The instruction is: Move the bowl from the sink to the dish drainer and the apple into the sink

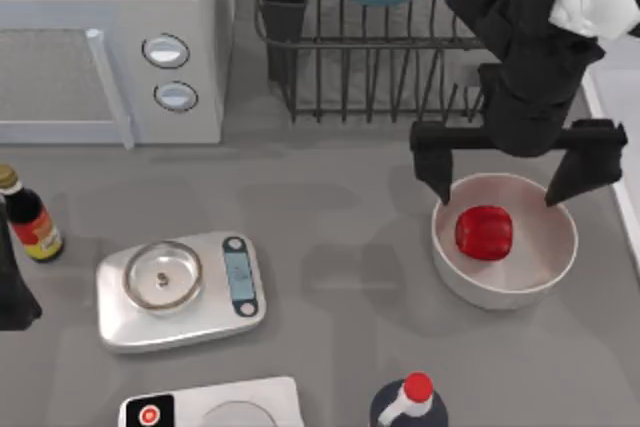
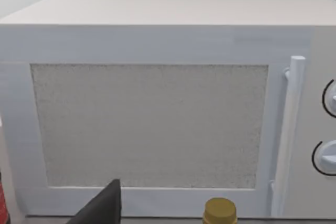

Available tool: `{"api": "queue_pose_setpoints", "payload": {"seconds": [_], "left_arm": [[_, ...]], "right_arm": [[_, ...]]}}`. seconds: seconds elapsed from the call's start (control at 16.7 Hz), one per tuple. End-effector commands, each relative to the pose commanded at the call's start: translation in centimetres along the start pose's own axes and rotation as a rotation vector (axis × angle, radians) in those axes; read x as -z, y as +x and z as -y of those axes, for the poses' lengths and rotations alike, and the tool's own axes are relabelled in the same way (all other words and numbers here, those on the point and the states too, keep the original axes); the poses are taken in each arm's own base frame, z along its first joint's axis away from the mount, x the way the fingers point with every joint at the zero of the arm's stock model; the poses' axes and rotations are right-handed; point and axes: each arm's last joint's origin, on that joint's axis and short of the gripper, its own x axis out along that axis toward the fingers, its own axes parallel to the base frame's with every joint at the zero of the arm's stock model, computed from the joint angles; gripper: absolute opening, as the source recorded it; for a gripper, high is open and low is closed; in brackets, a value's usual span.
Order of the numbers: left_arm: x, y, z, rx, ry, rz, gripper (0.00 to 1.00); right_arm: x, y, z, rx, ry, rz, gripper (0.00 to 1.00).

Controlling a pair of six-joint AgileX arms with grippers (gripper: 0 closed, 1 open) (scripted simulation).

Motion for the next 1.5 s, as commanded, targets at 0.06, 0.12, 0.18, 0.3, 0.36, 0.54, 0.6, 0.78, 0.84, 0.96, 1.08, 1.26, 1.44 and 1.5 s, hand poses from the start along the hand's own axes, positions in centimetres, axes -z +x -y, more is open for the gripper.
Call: {"api": "queue_pose_setpoints", "payload": {"seconds": [0.06,0.12,0.18,0.3,0.36,0.54,0.6,0.78,0.84,0.96,1.08,1.26,1.44,1.5], "left_arm": [[0.0,0.0,0.0,0.0,0.0,0.0,1.0],[0.0,0.0,0.0,0.0,0.0,0.0,1.0],[0.0,0.0,0.0,0.0,0.0,0.0,1.0],[0.0,0.0,0.0,0.0,0.0,0.0,1.0],[0.0,0.0,0.0,0.0,0.0,0.0,1.0],[0.0,0.0,0.0,0.0,0.0,0.0,1.0],[0.0,0.0,0.0,0.0,0.0,0.0,1.0],[0.0,0.0,0.0,0.0,0.0,0.0,1.0],[0.0,0.0,0.0,0.0,0.0,0.0,1.0],[0.0,0.0,0.0,0.0,0.0,0.0,1.0],[0.0,0.0,0.0,0.0,0.0,0.0,1.0],[0.0,0.0,0.0,0.0,0.0,0.0,1.0],[0.0,0.0,0.0,0.0,0.0,0.0,1.0],[0.0,0.0,0.0,0.0,0.0,0.0,1.0]], "right_arm": [[0.0,0.4,0.1,0.0,0.002,0.0,1.0],[-0.1,1.1,0.0,0.0,0.001,0.0,1.0],[-0.2,1.9,-0.1,-0.001,-0.002,0.003,1.0],[-0.3,4.3,-0.3,0.001,-0.005,0.003,1.0],[-0.3,5.6,-0.3,0.001,-0.006,0.003,1.0],[-0.2,9.1,-0.3,-0.004,-0.006,0.009,1.0],[0.0,9.9,-0.2,-0.002,-0.005,0.006,1.0],[0.1,10.8,-0.2,0.001,-0.005,-0.002,1.0],[0.1,10.8,-0.2,0.001,-0.005,-0.002,1.0],[0.1,10.8,-0.2,0.001,-0.005,-0.002,0.92],[0.1,10.8,-0.2,0.001,-0.005,-0.002,0.77],[0.1,10.8,-0.2,0.001,-0.005,-0.002,0.55],[0.1,10.8,-0.2,0.001,-0.005,-0.002,0.32],[0.1,10.8,-0.2,0.001,-0.005,-0.002,0.25]]}}
